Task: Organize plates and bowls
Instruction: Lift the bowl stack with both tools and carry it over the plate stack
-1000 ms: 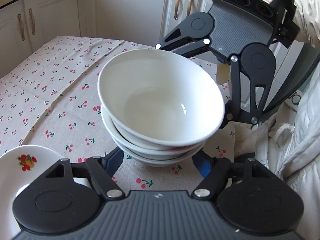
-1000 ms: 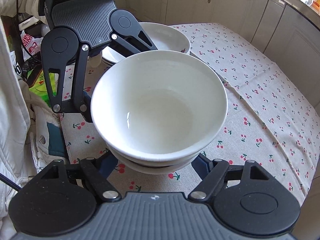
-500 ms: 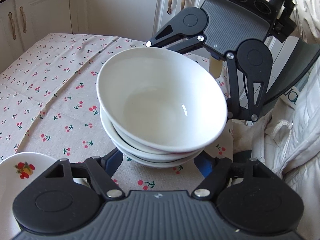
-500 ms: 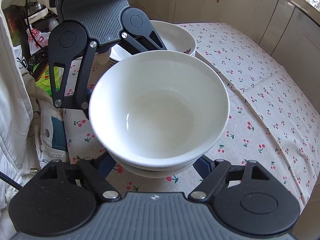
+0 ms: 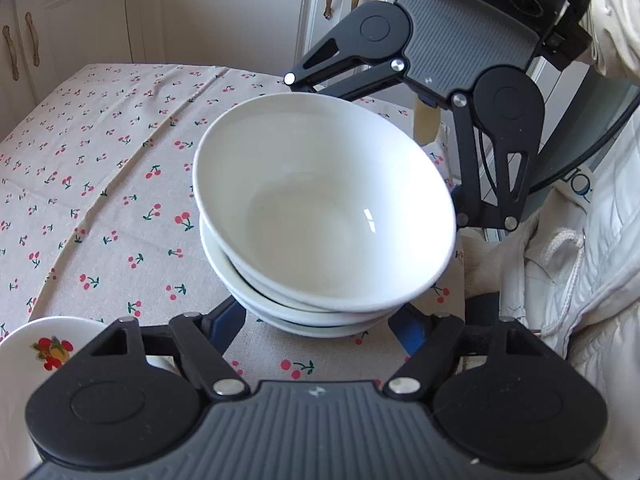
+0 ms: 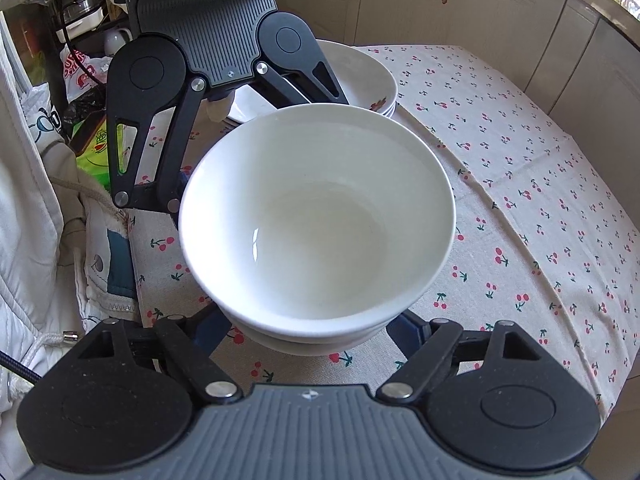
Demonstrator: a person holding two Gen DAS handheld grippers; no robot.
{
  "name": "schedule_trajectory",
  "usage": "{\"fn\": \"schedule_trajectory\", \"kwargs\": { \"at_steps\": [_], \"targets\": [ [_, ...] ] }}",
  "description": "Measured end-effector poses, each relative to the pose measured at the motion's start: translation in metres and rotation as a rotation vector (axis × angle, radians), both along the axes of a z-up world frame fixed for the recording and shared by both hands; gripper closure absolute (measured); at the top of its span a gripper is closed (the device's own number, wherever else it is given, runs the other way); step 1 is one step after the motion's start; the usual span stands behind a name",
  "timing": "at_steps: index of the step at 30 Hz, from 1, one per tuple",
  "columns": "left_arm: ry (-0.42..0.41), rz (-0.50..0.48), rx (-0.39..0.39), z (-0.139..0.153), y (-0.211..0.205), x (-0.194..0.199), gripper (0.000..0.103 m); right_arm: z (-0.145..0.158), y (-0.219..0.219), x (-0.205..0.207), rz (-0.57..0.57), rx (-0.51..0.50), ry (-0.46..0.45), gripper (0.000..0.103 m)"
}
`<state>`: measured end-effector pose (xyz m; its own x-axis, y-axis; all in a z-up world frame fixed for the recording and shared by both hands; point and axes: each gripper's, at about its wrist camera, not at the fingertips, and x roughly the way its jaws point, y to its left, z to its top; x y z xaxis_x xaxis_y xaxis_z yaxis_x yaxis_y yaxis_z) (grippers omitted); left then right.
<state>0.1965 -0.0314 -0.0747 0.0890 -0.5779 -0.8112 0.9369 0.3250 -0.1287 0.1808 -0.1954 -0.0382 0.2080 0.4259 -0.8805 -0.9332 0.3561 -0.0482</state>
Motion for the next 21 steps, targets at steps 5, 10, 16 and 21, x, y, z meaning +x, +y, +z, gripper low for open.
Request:
{"fn": "schedule_trajectory", "kwargs": {
  "at_steps": [5,10,16,21],
  "targets": [
    [0.004,0.009,-0.005,0.000,-0.001,0.001,0.025,0.000,-0.001,0.001,-0.014,0.007,0.007,0.016],
    [-0.002,0.014,-0.001,0.001,-0.001,-0.001,0.026,0.002,0.000,-0.001,-0.019,0.004,0.002,0.016],
    [-0.014,0.024,-0.008,0.007,0.003,-0.004,0.026,0.009,0.003,-0.004,-0.010,0.003,-0.012,0.016],
    [-0.045,0.042,-0.011,0.018,0.010,-0.008,0.026,0.021,0.008,-0.006,0.005,-0.002,-0.040,0.016]
  ]
}}
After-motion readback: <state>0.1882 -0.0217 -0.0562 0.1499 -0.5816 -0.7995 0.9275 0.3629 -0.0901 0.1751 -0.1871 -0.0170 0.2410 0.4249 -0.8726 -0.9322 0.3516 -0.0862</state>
